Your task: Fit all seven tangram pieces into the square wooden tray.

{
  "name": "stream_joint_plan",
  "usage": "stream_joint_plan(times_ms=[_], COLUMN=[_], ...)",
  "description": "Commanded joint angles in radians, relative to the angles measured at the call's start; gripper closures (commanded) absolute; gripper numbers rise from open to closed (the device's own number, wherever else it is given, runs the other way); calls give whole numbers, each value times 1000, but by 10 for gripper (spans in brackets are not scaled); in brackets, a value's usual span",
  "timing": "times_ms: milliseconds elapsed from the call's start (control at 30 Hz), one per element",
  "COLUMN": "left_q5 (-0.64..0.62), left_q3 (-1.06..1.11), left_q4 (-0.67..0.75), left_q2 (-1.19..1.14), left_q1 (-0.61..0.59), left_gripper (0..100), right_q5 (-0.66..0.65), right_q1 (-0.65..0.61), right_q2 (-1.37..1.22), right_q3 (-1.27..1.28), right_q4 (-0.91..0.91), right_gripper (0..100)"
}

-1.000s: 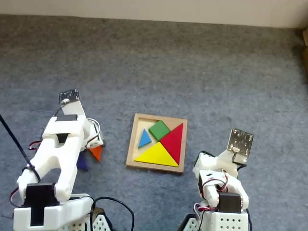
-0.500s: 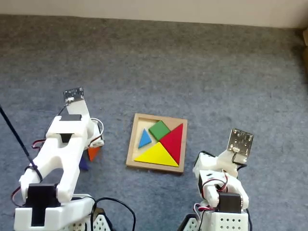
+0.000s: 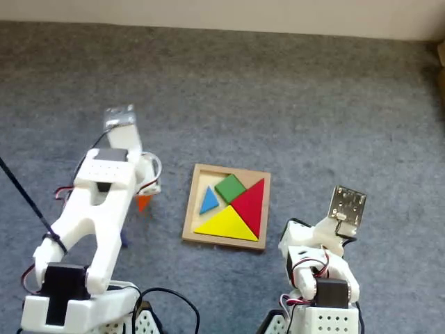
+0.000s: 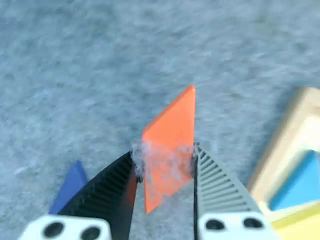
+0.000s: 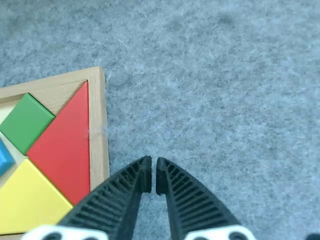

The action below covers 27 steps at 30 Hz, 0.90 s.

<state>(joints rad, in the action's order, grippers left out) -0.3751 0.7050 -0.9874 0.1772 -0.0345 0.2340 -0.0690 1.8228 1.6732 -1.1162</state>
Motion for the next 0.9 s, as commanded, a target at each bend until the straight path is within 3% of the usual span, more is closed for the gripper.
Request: stream_joint_plan(times_ms=[0,267,467,867], left_q5=[-3,-3,0,89], left_q3=[-125,-128,-38,-35], left_q4=[-17,38,184,183], left_q2=[22,18,18,-108], left_q1=[147,344,355,364], left_gripper=[995,995,995,992], right_q5=[6,6,6,6], right_q1=[13,13,13,13], right_q2=[13,13,13,13], right_q3=[140,140,140,140], right_q4=[1,1,1,1], right_gripper=[967,967,967,967])
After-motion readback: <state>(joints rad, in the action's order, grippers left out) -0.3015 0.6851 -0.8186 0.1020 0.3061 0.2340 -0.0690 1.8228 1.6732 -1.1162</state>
